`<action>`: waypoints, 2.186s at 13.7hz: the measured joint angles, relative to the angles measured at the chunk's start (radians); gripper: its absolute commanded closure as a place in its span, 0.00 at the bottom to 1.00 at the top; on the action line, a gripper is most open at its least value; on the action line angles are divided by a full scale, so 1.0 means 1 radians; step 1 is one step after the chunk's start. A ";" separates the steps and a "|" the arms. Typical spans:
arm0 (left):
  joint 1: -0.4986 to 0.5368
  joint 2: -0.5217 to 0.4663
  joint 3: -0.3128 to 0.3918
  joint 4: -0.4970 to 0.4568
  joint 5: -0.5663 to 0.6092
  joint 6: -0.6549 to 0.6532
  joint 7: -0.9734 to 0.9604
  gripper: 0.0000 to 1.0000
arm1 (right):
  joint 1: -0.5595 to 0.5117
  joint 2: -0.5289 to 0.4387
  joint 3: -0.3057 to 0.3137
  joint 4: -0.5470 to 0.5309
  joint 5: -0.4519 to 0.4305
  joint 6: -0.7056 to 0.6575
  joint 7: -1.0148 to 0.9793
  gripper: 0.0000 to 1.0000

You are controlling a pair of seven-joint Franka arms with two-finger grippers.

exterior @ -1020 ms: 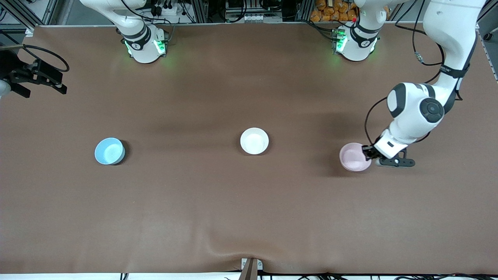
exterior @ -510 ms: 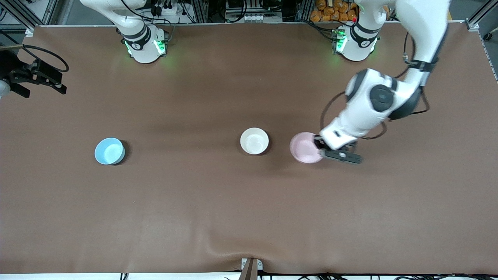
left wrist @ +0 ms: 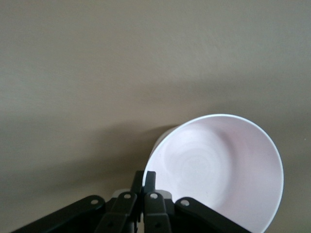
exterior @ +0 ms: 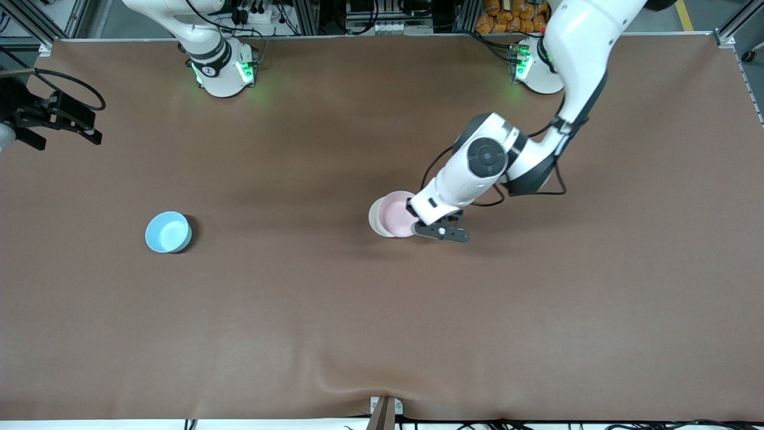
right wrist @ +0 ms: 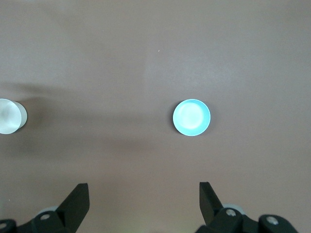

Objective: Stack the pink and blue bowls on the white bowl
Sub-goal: 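Carry the pink bowl with the left gripper onto the white bowl, then open the left gripper and lift it off the pink bowl, then return the left gripper to rest while the right gripper reaches the blue bowl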

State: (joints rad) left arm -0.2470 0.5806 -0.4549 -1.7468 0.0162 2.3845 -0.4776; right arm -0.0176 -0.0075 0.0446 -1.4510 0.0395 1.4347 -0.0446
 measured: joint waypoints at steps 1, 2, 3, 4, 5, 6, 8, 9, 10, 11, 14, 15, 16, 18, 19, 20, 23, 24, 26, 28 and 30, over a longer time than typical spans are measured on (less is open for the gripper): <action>-0.015 0.023 0.002 0.011 0.000 0.000 0.000 1.00 | 0.000 0.000 0.000 0.000 0.000 0.000 0.000 0.00; -0.026 0.038 0.007 0.016 0.001 0.000 0.000 1.00 | 0.000 0.000 0.000 0.000 0.000 0.000 0.000 0.00; -0.031 0.047 0.012 0.017 0.001 0.000 0.000 1.00 | 0.000 0.000 0.000 0.000 0.000 0.000 0.000 0.00; -0.031 0.050 0.015 0.017 0.002 0.000 0.000 1.00 | 0.000 0.000 0.000 0.000 0.000 0.000 0.000 0.00; -0.031 0.051 0.018 0.017 0.002 -0.001 0.000 1.00 | 0.000 0.000 0.000 0.000 0.000 0.000 0.000 0.00; -0.032 0.052 0.019 0.017 0.002 -0.003 0.000 1.00 | 0.000 0.000 0.000 0.000 0.000 0.000 0.000 0.00; -0.037 0.055 0.019 0.017 0.002 -0.005 0.000 1.00 | 0.000 0.000 0.000 0.000 0.000 0.000 0.000 0.00; -0.042 0.058 0.019 0.017 0.002 -0.006 0.000 1.00 | 0.000 0.000 0.000 0.000 0.000 0.000 0.000 0.00; -0.046 0.060 0.019 0.017 0.002 -0.006 -0.001 1.00 | 0.000 0.000 0.000 0.000 0.000 0.000 0.000 0.00; -0.049 0.064 0.019 0.017 0.002 -0.006 -0.001 1.00 | 0.000 0.000 0.000 0.000 0.000 0.000 0.000 0.00; -0.050 0.074 0.021 0.017 0.002 -0.006 -0.001 1.00 | 0.000 0.000 0.000 0.000 0.000 0.000 0.000 0.00; -0.050 0.077 0.023 0.017 0.002 -0.006 -0.001 1.00 | 0.000 0.000 0.000 0.000 0.000 0.000 0.000 0.00; -0.050 0.079 0.024 0.018 0.002 -0.006 -0.001 1.00 | 0.000 0.000 0.000 0.000 0.000 0.000 0.000 0.00; -0.050 0.085 0.026 0.018 0.002 -0.006 -0.001 0.75 | 0.000 0.000 0.000 0.000 0.000 0.000 0.000 0.00; -0.050 0.089 0.026 0.018 0.002 -0.006 -0.001 0.01 | 0.000 0.000 0.000 0.000 0.000 0.000 0.000 0.00; -0.050 0.091 0.026 0.019 0.003 -0.006 -0.001 0.00 | 0.000 0.000 0.000 0.000 0.000 0.000 0.000 0.00; -0.050 0.091 0.027 0.031 0.028 -0.006 -0.016 0.00 | 0.000 0.000 0.000 0.000 0.000 0.000 0.000 0.00; -0.048 0.089 0.036 0.041 0.044 -0.009 -0.028 0.00 | 0.000 0.000 -0.001 0.000 0.000 0.000 0.000 0.00; -0.023 0.046 0.074 0.071 0.061 -0.091 -0.031 0.00 | 0.000 0.000 -0.001 0.000 0.000 0.000 0.000 0.00; 0.058 -0.044 0.087 0.108 0.064 -0.243 -0.031 0.00 | -0.001 0.002 -0.002 0.000 0.000 0.000 0.001 0.00; 0.178 -0.162 0.088 0.141 0.068 -0.402 -0.018 0.00 | -0.012 0.016 -0.004 -0.001 0.000 0.000 0.001 0.00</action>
State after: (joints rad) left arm -0.0695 0.4190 -0.3665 -1.6056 0.0841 1.9825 -0.4958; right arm -0.0293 0.0081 0.0406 -1.4520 0.0394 1.4344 -0.0432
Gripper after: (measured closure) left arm 0.000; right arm 0.000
